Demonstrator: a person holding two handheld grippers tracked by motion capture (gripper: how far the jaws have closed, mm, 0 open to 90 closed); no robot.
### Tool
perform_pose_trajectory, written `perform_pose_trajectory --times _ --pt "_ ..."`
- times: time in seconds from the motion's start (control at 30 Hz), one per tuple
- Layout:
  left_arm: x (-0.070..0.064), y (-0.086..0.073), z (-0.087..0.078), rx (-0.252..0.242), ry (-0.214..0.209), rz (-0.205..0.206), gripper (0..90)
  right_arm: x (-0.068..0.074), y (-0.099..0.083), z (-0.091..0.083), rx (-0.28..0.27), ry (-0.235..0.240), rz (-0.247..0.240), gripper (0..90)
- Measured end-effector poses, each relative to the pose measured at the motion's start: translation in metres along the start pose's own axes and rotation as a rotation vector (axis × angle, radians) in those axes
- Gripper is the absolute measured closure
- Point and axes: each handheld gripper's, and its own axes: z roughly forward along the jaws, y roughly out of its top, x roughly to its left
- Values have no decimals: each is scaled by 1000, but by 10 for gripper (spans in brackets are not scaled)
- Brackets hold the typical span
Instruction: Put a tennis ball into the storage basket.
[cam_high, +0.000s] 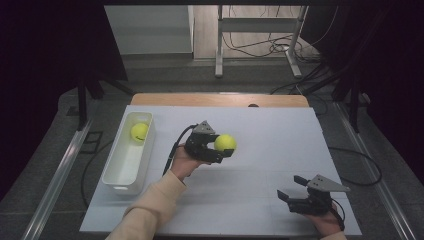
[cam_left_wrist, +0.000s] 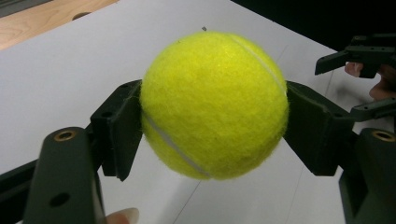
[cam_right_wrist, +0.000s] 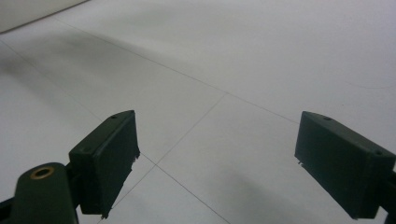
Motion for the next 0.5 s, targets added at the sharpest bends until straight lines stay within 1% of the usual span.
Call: perform_pose_trajectory --times 0.27,0.5 --pt "2 -4 -10 -11 7 -7 265 0 0 0 1 -2 3 137" --pt "4 -7 -19 -18 23 -14 266 0 0 0 5 -3 3 137"
